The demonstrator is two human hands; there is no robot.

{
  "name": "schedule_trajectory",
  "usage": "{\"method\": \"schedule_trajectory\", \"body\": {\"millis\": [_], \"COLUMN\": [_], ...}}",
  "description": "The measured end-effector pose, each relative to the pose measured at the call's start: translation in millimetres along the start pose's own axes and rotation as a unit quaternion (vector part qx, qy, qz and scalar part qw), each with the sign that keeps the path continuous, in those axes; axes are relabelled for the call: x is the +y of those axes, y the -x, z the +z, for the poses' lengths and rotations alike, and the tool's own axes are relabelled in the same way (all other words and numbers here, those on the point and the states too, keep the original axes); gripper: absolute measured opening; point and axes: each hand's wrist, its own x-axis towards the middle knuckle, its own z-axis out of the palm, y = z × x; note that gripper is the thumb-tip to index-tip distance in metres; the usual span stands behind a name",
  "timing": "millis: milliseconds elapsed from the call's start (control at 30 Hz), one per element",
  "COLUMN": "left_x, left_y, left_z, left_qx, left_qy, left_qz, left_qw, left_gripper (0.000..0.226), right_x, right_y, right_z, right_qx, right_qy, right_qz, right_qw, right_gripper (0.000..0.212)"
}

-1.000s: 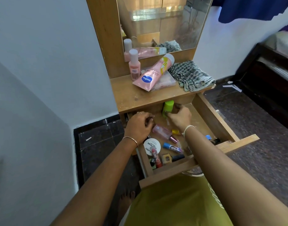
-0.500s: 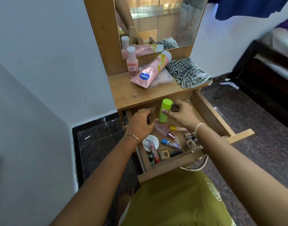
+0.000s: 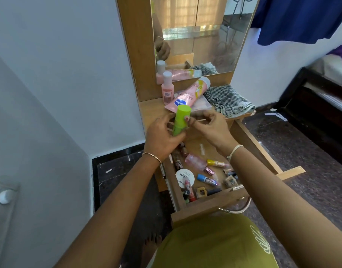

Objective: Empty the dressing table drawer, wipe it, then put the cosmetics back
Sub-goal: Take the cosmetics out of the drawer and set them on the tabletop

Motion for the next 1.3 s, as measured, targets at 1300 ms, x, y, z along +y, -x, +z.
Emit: {"method": "schedule_trajectory", "body": {"millis": [1300], "left_x": [-43], "left_y": [-26], "left_z": [-7], "left_qx": [0.076], "left_qy": [0.018], "left_qz": [-0.103], "left_qw": [0.992], "left_gripper": [0.017], "right_x": [78], "right_y": [18], "right_z": [-26], "right_qx": [-0.191], "right_qy": [0.394], "right_qz": [0.16], "right_qw": [0.885], "right_gripper": [0.031]}}
